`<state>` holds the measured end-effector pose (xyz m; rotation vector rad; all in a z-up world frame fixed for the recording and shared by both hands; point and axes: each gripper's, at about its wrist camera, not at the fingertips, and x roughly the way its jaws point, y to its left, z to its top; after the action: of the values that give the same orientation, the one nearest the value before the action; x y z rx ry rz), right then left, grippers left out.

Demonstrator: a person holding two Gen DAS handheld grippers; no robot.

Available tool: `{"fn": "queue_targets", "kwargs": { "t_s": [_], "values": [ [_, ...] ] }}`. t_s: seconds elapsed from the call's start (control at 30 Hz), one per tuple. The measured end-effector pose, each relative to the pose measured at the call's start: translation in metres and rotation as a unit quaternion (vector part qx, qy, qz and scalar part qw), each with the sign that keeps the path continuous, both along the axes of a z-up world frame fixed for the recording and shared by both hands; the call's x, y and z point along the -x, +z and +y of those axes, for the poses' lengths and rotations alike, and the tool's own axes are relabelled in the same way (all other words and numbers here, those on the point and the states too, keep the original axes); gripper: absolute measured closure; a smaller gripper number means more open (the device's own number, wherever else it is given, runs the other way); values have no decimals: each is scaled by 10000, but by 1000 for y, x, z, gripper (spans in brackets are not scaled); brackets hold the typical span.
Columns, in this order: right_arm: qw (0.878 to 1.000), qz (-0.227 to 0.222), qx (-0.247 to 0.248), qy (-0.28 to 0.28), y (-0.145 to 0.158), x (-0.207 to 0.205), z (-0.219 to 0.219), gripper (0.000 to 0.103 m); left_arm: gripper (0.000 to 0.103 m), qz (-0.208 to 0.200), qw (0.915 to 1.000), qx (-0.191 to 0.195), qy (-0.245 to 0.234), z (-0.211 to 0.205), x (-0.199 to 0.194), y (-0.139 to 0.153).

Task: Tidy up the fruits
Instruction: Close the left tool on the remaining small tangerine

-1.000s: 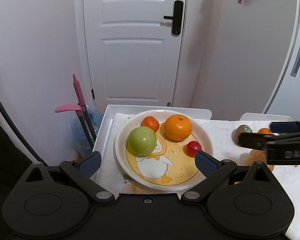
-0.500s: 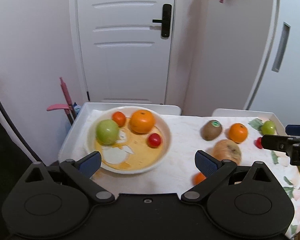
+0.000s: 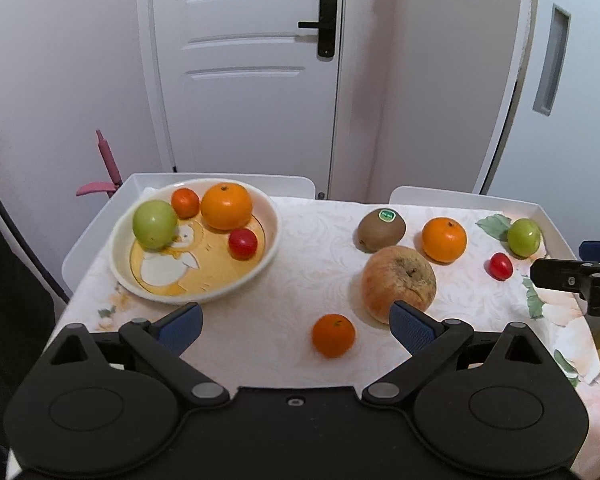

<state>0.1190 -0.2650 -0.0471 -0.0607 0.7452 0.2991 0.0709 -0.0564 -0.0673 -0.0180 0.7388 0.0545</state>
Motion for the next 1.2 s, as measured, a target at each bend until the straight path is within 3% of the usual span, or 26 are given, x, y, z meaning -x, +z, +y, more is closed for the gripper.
{"fn": "queue_targets", "kwargs": {
  "t_s": [0.13, 0.47, 0.53, 0.73, 0.87, 1.2],
  "values": [
    [10000, 61, 23, 64, -16, -13, -14, 0, 5, 13, 9999, -99, 111, -15, -8, -16],
    [9998, 179, -25, 98, -58, -51, -40, 0, 29, 232, 9989, -216, 335, -37, -38, -61],
    [9997, 213, -23, 93, -66, -57, -42, 3, 29, 244, 9986, -261, 395, -40, -41, -67],
    [9994, 320, -32, 117, -81, -70, -47, 14, 43, 352, 9978, -257, 497, -43, -45, -78],
    [9993, 350, -14, 149, -87, -74, -48, 20, 61, 405, 9971, -274, 574, -42, -47, -83],
    [9994, 324, 21, 94, -99, -88, -46, 29, 62, 365, 9971, -326, 585, -44, -43, -83]
  ]
}}
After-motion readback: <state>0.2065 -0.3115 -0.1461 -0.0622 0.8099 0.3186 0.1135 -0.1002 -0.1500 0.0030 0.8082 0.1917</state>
